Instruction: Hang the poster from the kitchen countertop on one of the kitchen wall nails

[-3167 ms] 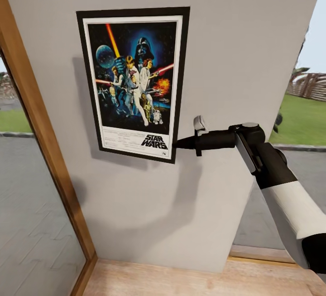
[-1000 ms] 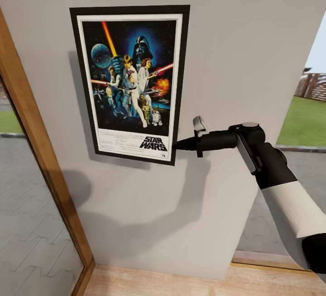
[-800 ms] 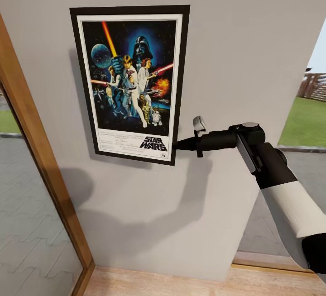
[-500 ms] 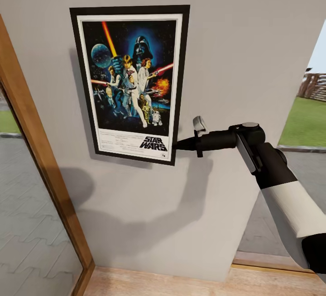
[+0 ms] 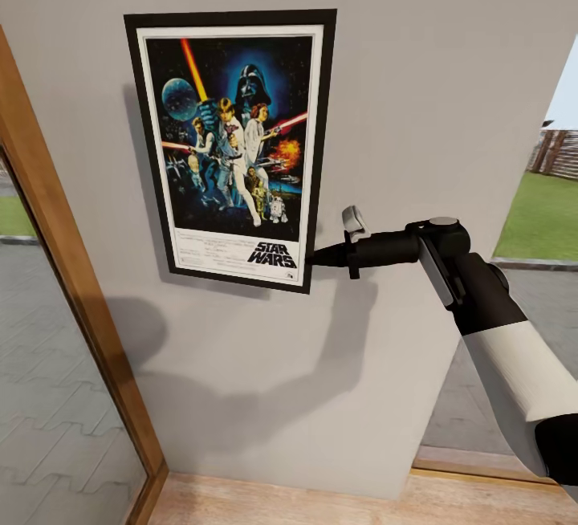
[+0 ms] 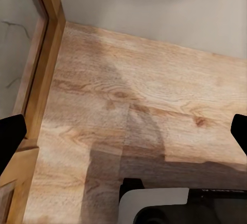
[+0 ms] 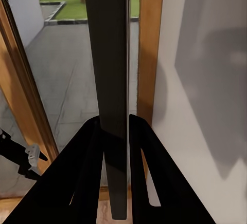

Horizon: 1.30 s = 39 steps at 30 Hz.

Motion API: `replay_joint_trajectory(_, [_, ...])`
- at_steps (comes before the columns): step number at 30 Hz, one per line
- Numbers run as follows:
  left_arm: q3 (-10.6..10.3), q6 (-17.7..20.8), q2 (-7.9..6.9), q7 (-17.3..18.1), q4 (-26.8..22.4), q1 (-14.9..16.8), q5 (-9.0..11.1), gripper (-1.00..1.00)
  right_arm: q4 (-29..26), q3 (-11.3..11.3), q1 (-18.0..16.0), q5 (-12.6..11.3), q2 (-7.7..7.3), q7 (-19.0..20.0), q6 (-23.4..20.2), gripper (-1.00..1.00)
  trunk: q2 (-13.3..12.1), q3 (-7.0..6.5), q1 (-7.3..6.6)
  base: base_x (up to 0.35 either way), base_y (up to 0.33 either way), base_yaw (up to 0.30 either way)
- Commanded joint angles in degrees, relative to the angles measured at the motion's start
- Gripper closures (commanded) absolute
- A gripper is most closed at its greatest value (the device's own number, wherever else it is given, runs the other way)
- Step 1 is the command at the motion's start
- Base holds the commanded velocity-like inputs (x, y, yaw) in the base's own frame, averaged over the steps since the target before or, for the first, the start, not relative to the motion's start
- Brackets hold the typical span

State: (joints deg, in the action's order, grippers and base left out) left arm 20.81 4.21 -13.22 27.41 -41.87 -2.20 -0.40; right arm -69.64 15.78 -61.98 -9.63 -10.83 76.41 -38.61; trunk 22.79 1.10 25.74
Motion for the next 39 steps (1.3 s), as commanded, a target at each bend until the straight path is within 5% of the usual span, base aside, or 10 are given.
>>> replay_joint_trajectory(1, [0.2, 0.4, 0.04, 0.4, -0.2, 0.0, 0.0, -1.0, 0.0, 0.1, -0.1, -0.5, -0.06, 0.0, -0.7, 1.0, 0.1, 0.12, 0.04, 0.0, 0.0, 0.0])
replay_joint_trajectory(39, [0.2, 0.4, 0.04, 0.4, -0.2, 0.0, 0.0, -1.0, 0.6, 0.0, -0.1, -0.5, 0.02, -0.5, -1.2, 1.0, 0.1, 0.12, 0.04, 0.0, 0.0, 0.0])
